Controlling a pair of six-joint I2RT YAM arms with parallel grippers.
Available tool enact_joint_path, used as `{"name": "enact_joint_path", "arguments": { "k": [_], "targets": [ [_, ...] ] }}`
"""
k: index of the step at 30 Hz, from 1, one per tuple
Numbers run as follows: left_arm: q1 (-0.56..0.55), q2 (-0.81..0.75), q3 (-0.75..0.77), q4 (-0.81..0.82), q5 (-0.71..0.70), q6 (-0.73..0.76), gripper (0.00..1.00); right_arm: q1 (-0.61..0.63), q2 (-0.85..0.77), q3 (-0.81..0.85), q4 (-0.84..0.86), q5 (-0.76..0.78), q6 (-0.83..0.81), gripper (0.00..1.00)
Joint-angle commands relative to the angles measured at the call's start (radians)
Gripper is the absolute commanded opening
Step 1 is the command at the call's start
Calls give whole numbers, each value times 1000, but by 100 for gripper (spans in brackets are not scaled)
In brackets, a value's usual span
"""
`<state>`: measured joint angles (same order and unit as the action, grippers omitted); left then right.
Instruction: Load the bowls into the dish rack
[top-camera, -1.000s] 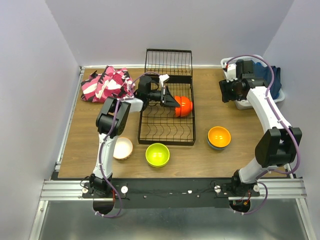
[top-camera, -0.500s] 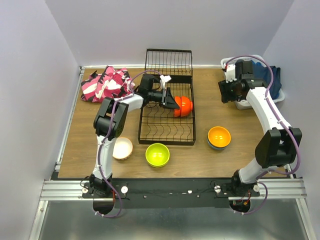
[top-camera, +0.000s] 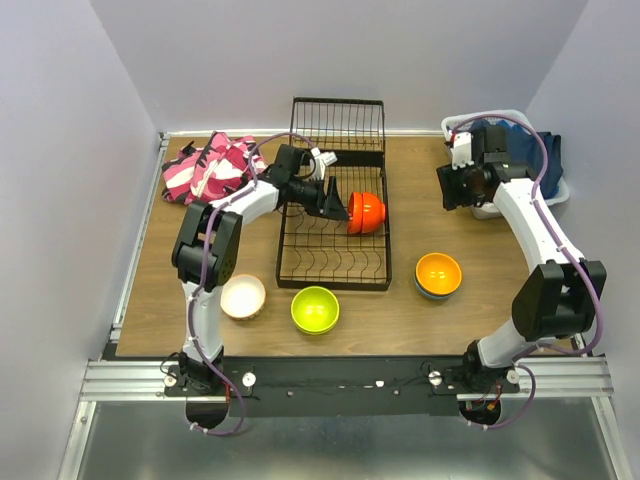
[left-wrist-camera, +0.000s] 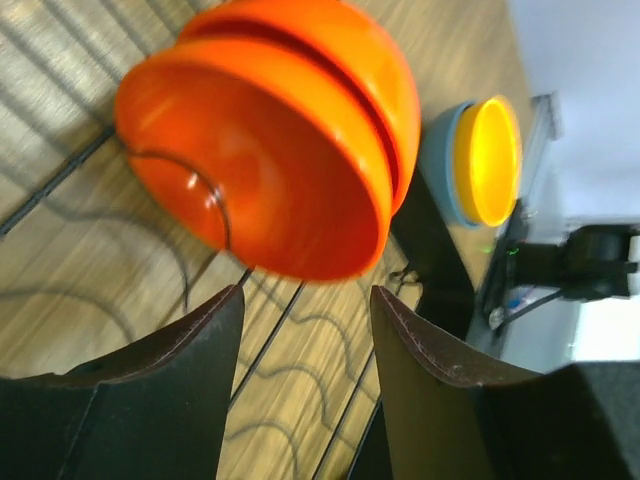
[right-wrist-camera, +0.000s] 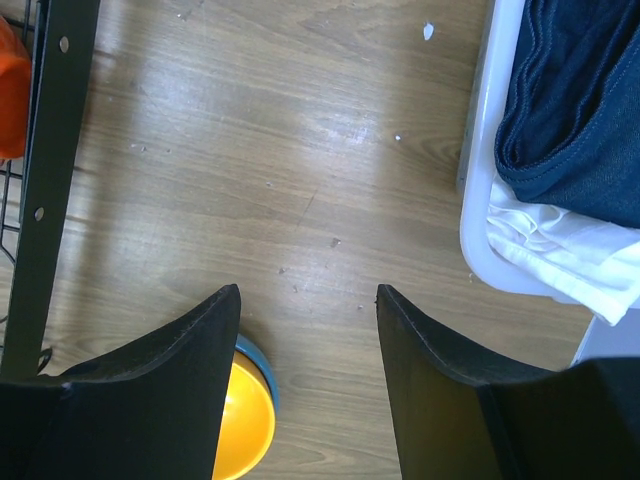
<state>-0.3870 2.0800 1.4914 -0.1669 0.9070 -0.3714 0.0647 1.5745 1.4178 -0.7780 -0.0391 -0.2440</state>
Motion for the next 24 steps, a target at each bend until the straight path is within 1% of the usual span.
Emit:
{"name": "enact_joint_path", "arguments": {
  "k": [1,2,3,4,5,6,8,9,10,13,14,15,17,19,20,21,23,24],
  "targets": [
    [5,-103,-3,-253,-83,225,63,6,-42,-22,36,-28,3,65],
    [5,-112,-3,-287,-82,256,73,6,-45,-26,40,-31,3,66],
    [5,-130,-6,-352,-80,281,98,6,-51,-28,43,-33,2,66],
    [5,-142,-10,-387,-83,337,99,4,-56,-36,46,-36,2,66],
    [5,-159,-17,-417,-83,363,99,4,-62,-40,49,-36,3,66],
    [5,-207,-52,-449,-94,393,99,6,-68,-45,51,-38,3,66],
    [5,-271,-106,-456,-170,448,99,6,-88,-60,55,-41,3,66],
    [5,-337,-153,-462,-195,468,99,6,-94,-65,56,-44,5,66],
    [5,-371,-173,-467,-262,483,99,6,-108,-69,57,-45,5,66],
    [11,-504,-236,-462,-359,515,99,7,-128,-95,62,-53,5,66],
    [13,-543,-250,-456,-446,517,99,7,-139,-103,62,-56,8,66],
    [13,-611,-273,-448,-495,511,99,6,-142,-112,62,-61,8,66],
    [40,-655,-275,-474,-530,549,99,6,-148,-118,66,-67,8,66],
    [63,-678,-270,-534,-578,571,99,6,-154,-125,72,-74,14,67],
    [95,-687,-270,-555,-577,583,99,4,-157,-126,85,-74,12,67],
    [106,-711,-273,-616,-551,616,97,7,-160,-129,92,-76,14,67],
    [109,-747,-279,-705,-518,808,87,6,-159,-128,101,-77,15,67],
    [109,-786,-305,-797,-493,881,74,6,-160,-125,102,-79,14,67]
  ]
}}
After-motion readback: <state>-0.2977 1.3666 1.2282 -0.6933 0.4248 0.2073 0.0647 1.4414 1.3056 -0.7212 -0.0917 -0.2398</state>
